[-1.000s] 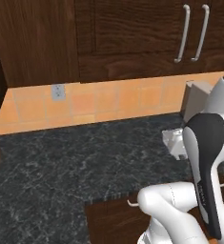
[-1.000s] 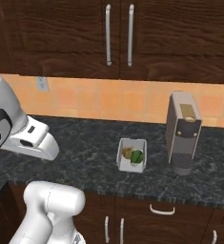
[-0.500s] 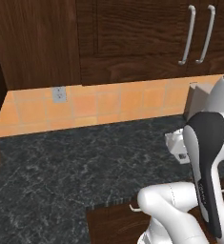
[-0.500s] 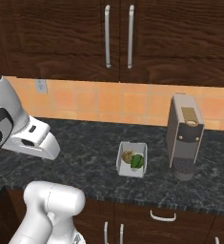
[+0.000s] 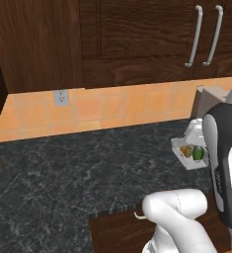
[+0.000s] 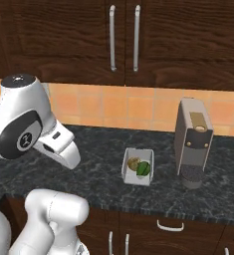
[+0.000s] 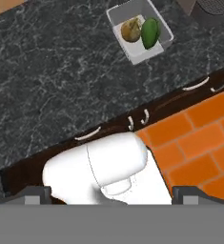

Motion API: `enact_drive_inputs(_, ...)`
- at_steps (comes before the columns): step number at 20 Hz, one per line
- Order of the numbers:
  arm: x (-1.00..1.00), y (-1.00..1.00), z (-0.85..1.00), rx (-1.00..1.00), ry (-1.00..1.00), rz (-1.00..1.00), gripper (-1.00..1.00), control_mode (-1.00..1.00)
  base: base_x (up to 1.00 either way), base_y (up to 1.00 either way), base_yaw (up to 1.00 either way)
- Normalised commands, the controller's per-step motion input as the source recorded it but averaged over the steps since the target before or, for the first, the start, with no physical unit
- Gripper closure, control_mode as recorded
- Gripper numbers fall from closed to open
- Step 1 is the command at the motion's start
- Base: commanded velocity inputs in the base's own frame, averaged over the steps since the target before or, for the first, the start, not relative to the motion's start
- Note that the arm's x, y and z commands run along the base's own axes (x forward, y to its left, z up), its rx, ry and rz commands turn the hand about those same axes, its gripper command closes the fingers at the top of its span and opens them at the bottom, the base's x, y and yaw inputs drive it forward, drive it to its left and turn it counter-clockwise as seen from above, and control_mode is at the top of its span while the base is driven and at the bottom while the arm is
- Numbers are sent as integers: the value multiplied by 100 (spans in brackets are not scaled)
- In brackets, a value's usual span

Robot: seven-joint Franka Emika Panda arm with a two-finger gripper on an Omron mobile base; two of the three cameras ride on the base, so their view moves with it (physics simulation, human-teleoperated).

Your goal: Take the meat container that has the fish and place it on the second highest rack of the freezer. Then take the vegetable container that has the onion and avocado and place it on the highest rack of the freezer.

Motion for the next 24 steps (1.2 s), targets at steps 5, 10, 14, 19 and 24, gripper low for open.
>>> enact_drive_inputs(5,41,-70,-16,11,0,-62,-100,-100,0,0,0)
enact_drive_inputs(10,39,-77,-41,2,0,-65,-100,-100,0,0,0)
enact_drive_inputs(14,27,-55,-73,4,2,-51,-100,-100,0,0,0)
enact_drive_inputs(19,58,-46,-49,21,4,-29,-100,-100,0,0,0)
enact_drive_inputs(24,71,-12,-16,4,6,-7,-100,-100,0,0,0)
